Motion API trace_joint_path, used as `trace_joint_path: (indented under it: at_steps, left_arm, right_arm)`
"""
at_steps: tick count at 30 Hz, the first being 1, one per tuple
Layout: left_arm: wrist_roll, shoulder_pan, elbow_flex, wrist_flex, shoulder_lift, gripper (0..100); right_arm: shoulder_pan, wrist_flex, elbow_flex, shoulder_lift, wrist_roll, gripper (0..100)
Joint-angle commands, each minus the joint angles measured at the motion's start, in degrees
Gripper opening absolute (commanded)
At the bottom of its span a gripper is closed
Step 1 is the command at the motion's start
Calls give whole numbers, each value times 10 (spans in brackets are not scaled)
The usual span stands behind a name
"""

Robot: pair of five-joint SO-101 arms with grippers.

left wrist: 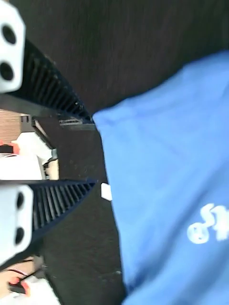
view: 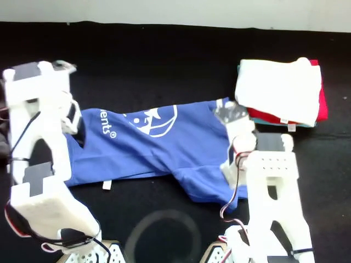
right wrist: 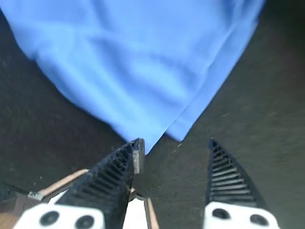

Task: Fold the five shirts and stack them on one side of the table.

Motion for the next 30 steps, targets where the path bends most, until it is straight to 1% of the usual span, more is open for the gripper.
trace_joint_path:
  at_steps: [1,3,4,5,6,7,8,9,11,14,20,25,28,30]
  left_arm:
    - [-3,-26,-76,8,-28,174]
    - [-1,-23,-86,8,-21,152]
    - [1,-16,-84,6,-11,107]
    - [1,-7,-84,-2,4,41]
    - [2,2,-84,-10,21,0]
    - [6,10,-86,-15,39,23]
    - [17,21,-89,-21,57,27]
    - [27,29,-89,-34,73,10]
    - [38,40,-89,-62,108,10]
    - [38,36,-88,-100,151,9]
    - [34,-8,-89,-147,197,9]
    - [-16,-34,-91,-174,247,9]
    - [-33,-61,-131,-175,283,9]
    - [-34,-81,-183,-174,313,9]
  right_arm:
    - [7,-11,-98,-10,-4,206]
    - [4,-69,-106,-5,-35,194]
    - [3,-102,-104,1,-53,164]
    - [-1,-134,-105,14,-69,110]
    - [-9,-159,-108,30,-79,45]
    - [-17,-182,-109,51,-88,0]
    - [-29,-197,-109,78,-95,17]
    - [-44,-213,-110,106,-102,33]
    - [-68,-243,-126,168,-113,26]
    - [-89,-280,-177,269,-131,24]
    - [-87,-317,-346,459,-143,24]
    - [-75,-316,-484,603,-141,23]
    - [-56,-316,-569,677,-141,23]
    - [-43,-315,-618,727,-141,23]
